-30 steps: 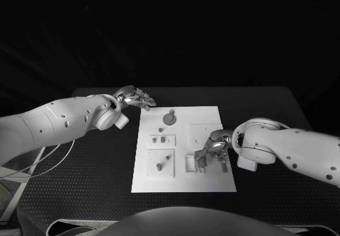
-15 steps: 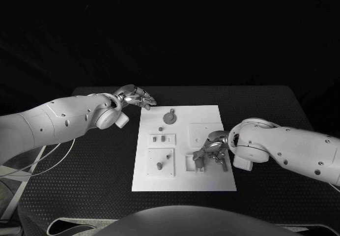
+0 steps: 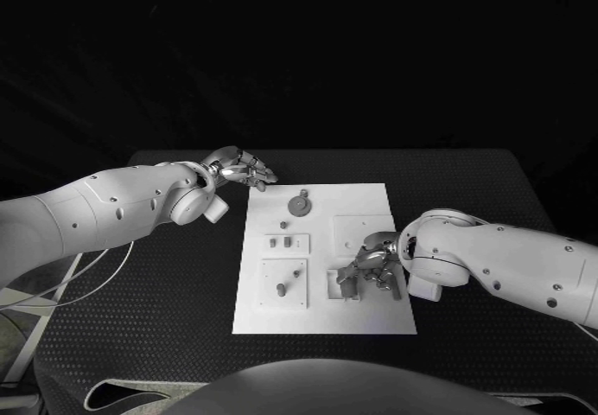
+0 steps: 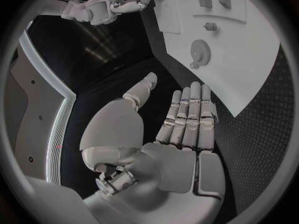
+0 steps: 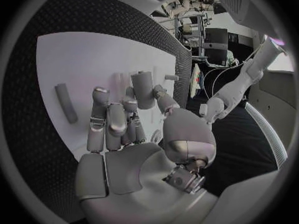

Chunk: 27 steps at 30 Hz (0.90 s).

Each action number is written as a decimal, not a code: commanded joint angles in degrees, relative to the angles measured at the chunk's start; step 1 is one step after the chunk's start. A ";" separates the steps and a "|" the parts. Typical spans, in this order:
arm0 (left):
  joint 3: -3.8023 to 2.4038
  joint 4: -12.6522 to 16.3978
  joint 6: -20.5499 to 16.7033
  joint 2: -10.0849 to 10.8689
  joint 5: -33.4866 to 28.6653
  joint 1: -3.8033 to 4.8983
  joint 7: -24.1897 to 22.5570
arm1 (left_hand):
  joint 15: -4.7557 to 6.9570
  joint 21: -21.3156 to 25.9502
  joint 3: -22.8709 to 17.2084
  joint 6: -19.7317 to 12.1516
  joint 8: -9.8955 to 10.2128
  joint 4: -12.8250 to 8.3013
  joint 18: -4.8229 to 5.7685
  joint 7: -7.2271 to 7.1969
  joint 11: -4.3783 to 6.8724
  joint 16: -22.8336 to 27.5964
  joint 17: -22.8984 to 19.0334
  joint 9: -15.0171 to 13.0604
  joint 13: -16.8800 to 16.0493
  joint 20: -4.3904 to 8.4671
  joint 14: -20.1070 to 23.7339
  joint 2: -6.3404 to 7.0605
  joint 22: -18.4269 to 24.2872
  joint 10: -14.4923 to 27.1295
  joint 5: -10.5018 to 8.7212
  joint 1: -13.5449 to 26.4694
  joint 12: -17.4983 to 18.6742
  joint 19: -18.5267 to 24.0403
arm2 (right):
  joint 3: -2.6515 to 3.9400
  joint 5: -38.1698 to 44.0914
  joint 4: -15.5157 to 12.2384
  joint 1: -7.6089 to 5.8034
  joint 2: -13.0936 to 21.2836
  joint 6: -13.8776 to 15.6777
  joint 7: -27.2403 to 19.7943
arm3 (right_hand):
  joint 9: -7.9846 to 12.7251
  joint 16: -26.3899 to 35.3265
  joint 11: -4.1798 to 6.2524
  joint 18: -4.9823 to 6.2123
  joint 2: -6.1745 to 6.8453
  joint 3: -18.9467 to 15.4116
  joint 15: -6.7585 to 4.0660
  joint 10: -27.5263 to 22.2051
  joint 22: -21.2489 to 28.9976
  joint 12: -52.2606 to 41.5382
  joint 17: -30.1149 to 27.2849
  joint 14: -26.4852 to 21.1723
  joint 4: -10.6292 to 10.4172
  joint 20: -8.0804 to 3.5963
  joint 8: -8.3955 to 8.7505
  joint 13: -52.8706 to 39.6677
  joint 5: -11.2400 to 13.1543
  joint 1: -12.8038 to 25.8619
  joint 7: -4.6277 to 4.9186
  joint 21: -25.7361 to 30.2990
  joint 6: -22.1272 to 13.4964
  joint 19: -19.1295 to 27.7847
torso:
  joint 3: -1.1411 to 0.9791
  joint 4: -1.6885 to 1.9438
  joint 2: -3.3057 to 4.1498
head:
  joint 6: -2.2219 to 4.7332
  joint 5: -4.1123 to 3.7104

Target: Assemble the parts on the task board

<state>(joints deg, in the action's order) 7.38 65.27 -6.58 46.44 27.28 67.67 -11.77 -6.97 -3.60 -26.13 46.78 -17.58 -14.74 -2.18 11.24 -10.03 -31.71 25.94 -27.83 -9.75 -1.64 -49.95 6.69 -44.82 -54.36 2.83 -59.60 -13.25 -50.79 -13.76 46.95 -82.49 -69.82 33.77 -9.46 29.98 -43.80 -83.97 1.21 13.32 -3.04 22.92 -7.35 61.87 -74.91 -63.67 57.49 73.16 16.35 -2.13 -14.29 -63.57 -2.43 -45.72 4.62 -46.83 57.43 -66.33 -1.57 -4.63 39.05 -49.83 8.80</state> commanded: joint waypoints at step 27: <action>-0.04 0.11 0.87 -0.07 -0.35 0.04 -0.59 | -0.37 -0.39 0.43 -0.04 -0.21 0.09 0.95 -0.20 -0.08 0.37 0.20 0.07 0.09 -0.02 0.13 -0.24 0.12 0.36 0.00 0.76 -0.38 0.50 | 0.00 0.30 0.54 0.48 -0.86 1.07 -0.25 | 0.22 -0.14 0.16 1.68 0.86 0.89 -0.07 0.24 -0.91 0.08 -0.37 -0.24 -1.72 0.14 0.91 0.45 -0.39 3.99 0.35 0.37 1.08 -0.33 | 0.02 -0.04 -0.04 | -0.17 0.33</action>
<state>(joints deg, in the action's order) 7.38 65.25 -6.48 46.45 27.28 67.67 -11.77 -6.97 -3.60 -25.98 46.78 -17.58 -14.59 -2.18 11.24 -10.03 -31.72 26.09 -27.84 -9.71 -1.64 -49.94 6.47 -44.78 -54.36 2.83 -59.39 -13.25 -50.79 -13.76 46.97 -81.89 -69.40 33.00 -8.44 29.96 -43.57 -83.97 1.11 13.33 -2.10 23.76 -7.23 61.98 -74.90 -63.62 57.19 73.07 15.04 -2.12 -13.67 -63.16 -2.69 -42.35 4.39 -46.83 57.69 -66.34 -1.53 -4.65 39.02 -50.00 9.11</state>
